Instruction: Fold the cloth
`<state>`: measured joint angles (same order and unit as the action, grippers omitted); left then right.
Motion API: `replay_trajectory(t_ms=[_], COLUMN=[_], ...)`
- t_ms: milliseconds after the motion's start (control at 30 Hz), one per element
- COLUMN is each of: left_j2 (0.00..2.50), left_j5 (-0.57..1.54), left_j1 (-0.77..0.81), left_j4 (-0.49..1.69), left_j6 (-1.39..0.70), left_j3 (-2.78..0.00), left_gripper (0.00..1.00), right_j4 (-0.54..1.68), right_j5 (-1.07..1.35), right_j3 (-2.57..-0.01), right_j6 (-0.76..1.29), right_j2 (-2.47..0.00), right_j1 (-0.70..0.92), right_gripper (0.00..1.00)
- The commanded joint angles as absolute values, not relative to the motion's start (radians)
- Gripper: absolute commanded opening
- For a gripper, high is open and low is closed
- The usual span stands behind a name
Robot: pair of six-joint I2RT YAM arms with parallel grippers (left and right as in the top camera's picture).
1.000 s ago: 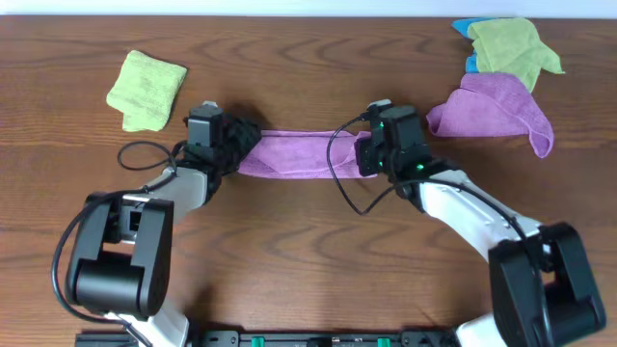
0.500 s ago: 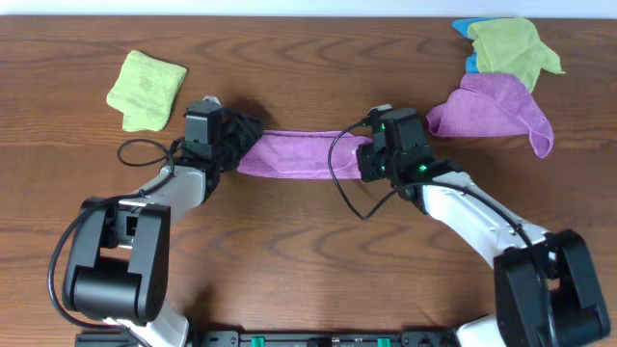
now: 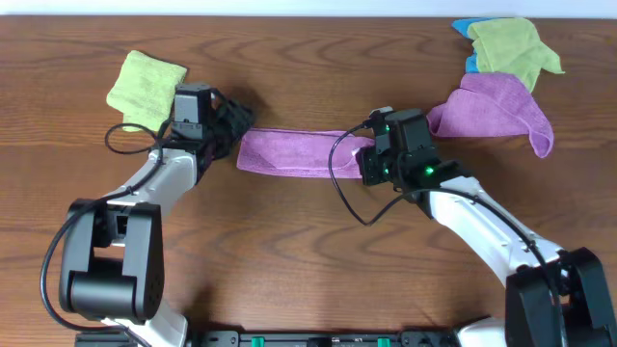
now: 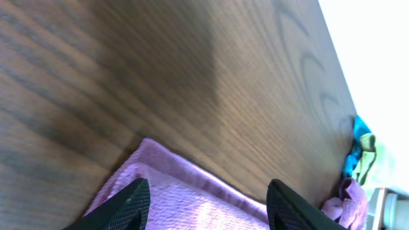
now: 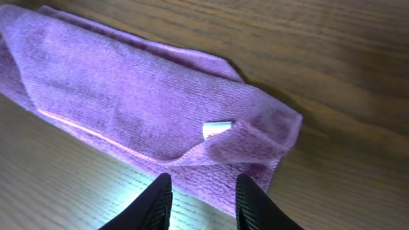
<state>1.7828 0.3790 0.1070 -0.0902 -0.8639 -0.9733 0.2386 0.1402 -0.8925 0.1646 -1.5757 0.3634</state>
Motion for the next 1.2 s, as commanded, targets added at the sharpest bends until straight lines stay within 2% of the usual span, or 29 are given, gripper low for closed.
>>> replay_trajectory(t_ms=[0,200,433,667,900,1167], left_j2=[1.763,1.763,1.763,1.759,1.759,1.76], left_j5=[0.393,0.442,0.53,0.57,0.556,0.4], left_j1=[0.103,0.103,0.103,0.117,0.17,0.227], left_j4=[-0.061,-0.012,0.009,0.045,0.052,0.051], left_j6=[-0.836,-0.83,-0.801,-0.785,-0.785,-0.785], left_j3=[-0.994,-0.994,-0.994,-0.994,-0.994,-0.994], left_gripper=[0.59,0.59,0.59,0.61,0.63,0.63], right_j4=[0.24,0.241,0.249,0.324,0.379,0.39], right_j5=[0.171,0.251,0.214,0.207,0.279,0.27], right_j3=[-0.89,-0.89,-0.89,-0.89,-0.89,-0.89], right_j6=[0.187,0.187,0.248,0.34,0.366,0.366], right_j2=[-1.559,-1.559,-1.524,-1.431,-1.429,-1.429], right_j1=[0.36,0.392,0.395,0.342,0.335,0.334], right_gripper=[0.32,0.33,0.31,0.42,0.45,0.45])
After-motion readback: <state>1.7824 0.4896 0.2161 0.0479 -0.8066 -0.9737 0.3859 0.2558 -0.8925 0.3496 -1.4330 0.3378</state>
